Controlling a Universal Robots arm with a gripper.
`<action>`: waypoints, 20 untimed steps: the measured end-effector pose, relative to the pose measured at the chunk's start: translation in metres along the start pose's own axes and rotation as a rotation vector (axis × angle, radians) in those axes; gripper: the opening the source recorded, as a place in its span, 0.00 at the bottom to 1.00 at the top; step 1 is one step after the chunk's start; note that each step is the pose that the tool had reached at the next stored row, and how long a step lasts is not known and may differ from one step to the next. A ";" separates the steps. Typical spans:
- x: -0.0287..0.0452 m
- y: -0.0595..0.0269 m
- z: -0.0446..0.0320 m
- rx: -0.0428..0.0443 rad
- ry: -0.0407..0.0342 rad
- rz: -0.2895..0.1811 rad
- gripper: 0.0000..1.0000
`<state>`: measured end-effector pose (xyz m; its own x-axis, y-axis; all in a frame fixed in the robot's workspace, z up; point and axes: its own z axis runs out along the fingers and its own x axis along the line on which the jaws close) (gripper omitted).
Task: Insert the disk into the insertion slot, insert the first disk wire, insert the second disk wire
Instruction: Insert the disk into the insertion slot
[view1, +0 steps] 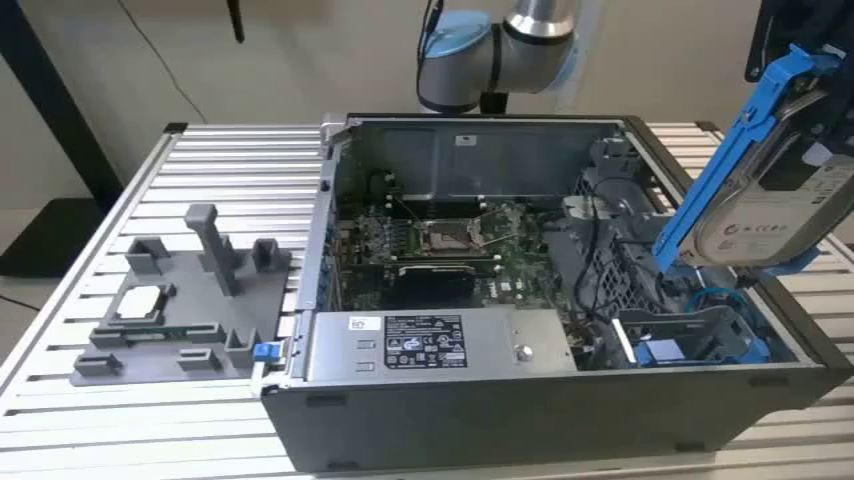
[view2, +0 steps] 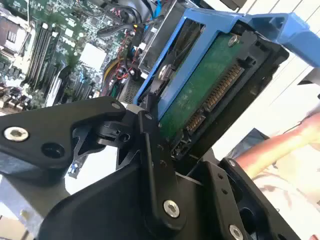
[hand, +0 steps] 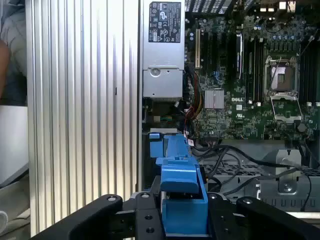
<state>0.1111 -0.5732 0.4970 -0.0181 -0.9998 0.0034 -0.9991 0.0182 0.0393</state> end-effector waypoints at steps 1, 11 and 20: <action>0.0000 0.0000 0.0000 0.0000 0.0000 0.000 0.00; 0.0000 0.0001 -0.0028 0.0000 0.0001 0.000 0.00; 0.0001 -0.0002 0.0034 0.0010 0.0000 0.000 0.00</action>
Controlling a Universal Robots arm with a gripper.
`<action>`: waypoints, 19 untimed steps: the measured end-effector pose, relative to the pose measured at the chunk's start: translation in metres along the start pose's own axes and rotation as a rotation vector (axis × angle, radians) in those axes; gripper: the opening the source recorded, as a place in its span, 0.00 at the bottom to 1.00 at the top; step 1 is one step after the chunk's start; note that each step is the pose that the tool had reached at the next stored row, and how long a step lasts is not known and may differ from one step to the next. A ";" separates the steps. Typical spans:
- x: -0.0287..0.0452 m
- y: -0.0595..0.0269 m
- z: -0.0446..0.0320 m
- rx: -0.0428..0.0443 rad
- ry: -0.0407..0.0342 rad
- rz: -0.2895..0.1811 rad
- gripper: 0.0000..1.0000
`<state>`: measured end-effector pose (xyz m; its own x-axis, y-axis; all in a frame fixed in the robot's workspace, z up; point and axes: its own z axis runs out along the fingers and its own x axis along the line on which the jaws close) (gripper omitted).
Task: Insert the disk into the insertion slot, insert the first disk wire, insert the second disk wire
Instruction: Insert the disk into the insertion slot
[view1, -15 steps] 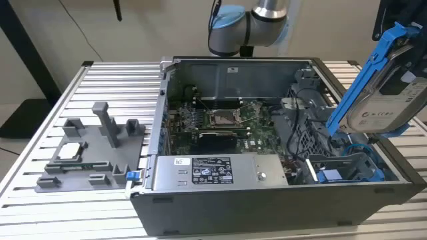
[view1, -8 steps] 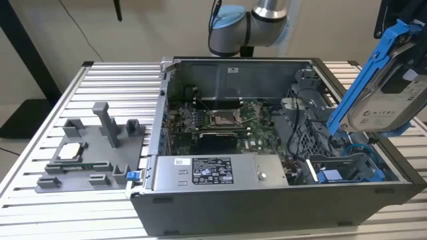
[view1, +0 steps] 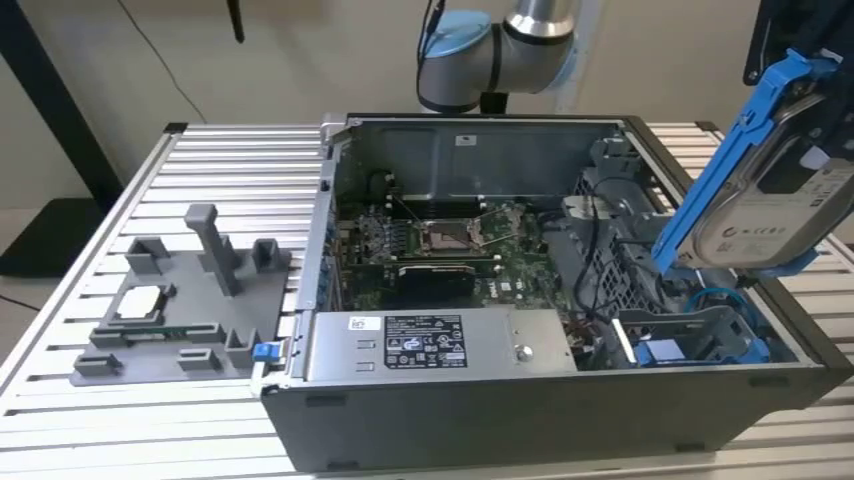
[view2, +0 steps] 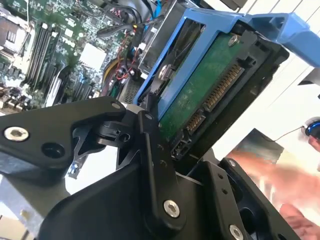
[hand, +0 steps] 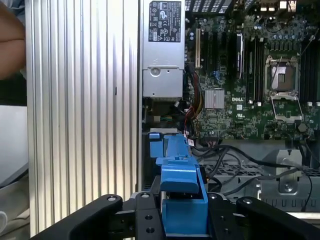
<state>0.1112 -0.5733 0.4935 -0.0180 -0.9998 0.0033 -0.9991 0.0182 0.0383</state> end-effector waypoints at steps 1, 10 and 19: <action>0.0001 0.0000 0.0015 0.0005 -0.0001 0.000 0.00; 0.0006 -0.0006 0.0159 0.0152 -0.0002 0.000 0.00; 0.0007 -0.0007 0.0189 0.0192 -0.0003 0.000 0.00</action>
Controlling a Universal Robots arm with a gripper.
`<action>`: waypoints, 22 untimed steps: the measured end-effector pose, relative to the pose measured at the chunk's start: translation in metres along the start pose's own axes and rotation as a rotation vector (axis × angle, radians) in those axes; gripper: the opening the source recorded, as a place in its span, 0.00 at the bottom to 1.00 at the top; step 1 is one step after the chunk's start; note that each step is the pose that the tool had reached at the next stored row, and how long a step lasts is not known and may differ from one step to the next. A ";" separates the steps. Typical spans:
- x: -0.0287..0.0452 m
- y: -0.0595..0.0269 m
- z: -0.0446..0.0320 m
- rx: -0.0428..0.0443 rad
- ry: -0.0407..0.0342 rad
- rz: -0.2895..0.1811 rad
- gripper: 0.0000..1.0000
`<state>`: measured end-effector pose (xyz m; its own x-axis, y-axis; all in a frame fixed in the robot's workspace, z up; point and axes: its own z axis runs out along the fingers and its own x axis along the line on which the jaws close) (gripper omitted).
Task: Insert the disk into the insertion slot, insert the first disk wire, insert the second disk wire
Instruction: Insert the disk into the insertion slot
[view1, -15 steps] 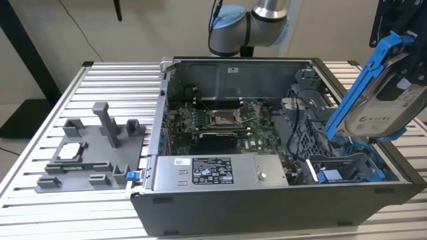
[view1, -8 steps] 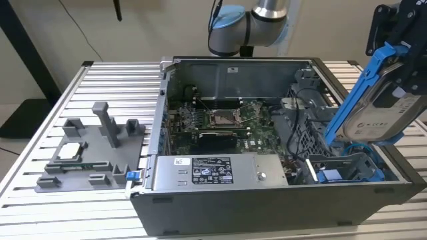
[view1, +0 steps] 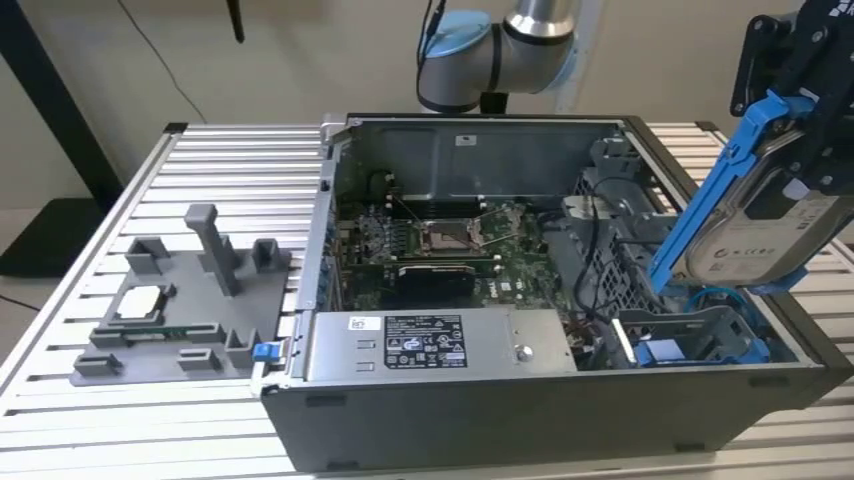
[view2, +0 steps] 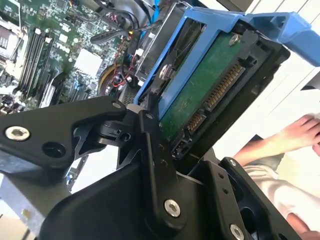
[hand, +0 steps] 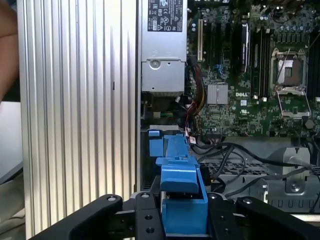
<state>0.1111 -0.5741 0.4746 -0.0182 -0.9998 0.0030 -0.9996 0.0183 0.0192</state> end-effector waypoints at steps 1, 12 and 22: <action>0.0000 0.0000 0.0004 0.0000 -0.0004 0.000 0.00; -0.0001 -0.0003 0.0133 0.0004 -0.0001 0.000 0.00; 0.0000 -0.0006 0.0281 0.0004 -0.0009 0.002 0.00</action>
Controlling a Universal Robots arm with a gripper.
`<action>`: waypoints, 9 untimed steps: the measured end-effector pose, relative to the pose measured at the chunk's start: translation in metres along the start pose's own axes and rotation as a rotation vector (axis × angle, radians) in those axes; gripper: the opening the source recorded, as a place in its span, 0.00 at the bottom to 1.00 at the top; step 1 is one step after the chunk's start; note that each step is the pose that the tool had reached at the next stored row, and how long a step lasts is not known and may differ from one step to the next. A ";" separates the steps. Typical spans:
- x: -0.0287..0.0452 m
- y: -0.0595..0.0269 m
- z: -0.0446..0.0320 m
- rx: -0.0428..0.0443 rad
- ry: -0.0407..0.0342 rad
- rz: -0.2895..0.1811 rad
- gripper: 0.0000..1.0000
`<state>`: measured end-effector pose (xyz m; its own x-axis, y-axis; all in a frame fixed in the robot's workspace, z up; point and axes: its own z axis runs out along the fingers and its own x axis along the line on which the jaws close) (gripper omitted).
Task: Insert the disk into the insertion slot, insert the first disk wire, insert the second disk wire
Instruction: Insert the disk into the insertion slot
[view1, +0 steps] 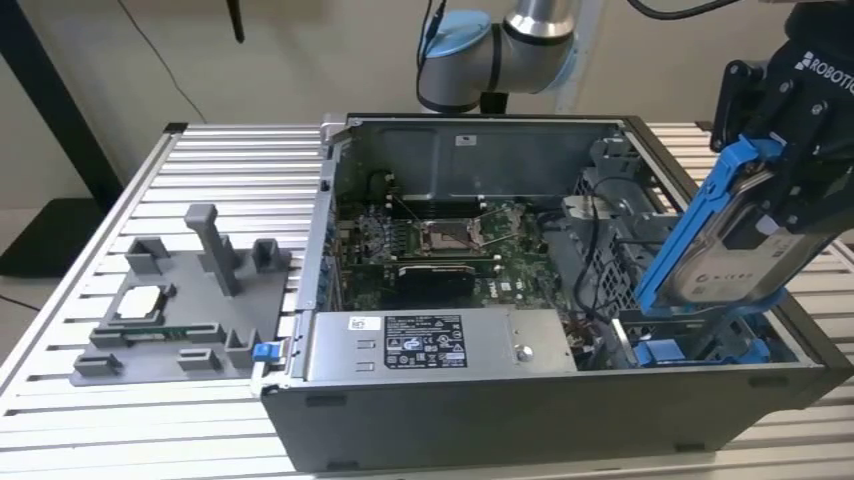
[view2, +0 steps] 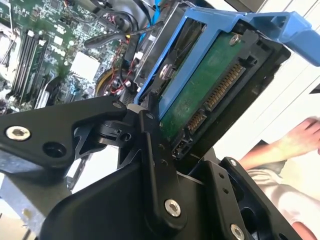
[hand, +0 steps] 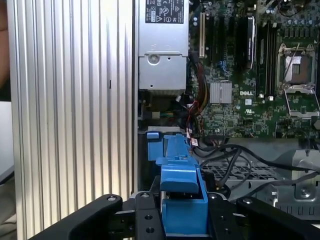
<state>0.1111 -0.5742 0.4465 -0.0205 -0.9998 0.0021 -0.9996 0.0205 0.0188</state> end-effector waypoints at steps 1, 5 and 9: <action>0.0000 0.0000 0.0010 0.0000 0.0001 0.000 0.00; 0.0001 -0.0001 0.0056 -0.0002 -0.0002 0.001 0.00; 0.0006 -0.0006 0.0118 -0.0006 -0.0004 0.006 0.00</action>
<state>0.1115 -0.5748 0.4347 -0.0265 -0.9996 0.0018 -0.9995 0.0266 0.0194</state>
